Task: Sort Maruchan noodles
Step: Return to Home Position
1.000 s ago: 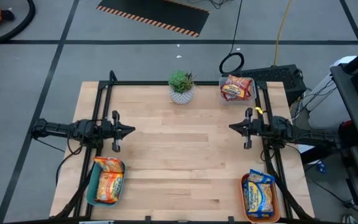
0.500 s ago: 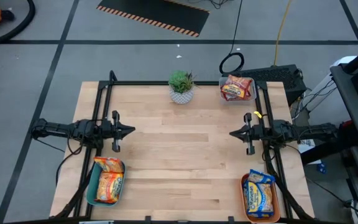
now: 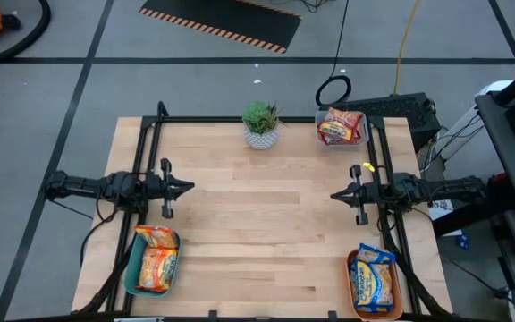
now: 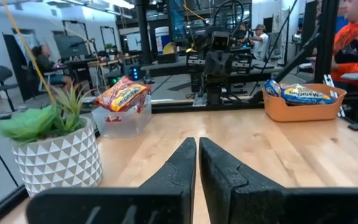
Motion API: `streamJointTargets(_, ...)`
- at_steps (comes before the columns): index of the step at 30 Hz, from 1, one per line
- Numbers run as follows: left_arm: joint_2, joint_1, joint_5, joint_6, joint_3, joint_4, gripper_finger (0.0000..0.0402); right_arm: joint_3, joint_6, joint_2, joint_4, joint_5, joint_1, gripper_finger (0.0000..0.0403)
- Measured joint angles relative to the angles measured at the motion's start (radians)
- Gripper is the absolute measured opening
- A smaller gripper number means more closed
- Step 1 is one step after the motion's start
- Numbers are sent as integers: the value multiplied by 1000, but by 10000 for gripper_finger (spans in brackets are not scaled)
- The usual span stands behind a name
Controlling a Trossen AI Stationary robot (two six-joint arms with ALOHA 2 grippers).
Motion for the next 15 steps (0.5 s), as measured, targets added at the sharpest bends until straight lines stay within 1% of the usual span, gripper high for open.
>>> streamJointTargets(3,0,33,16,11,0,-3,26,0,-5,0,4,0,0,0)
streamJointTargets(11,0,175,137,-14,0,-21,26,0,-6,0,12,2,0,0)
streamJointTargets(15,0,227,194,-46,0,-28,26,0,-6,0,13,2,0,0)
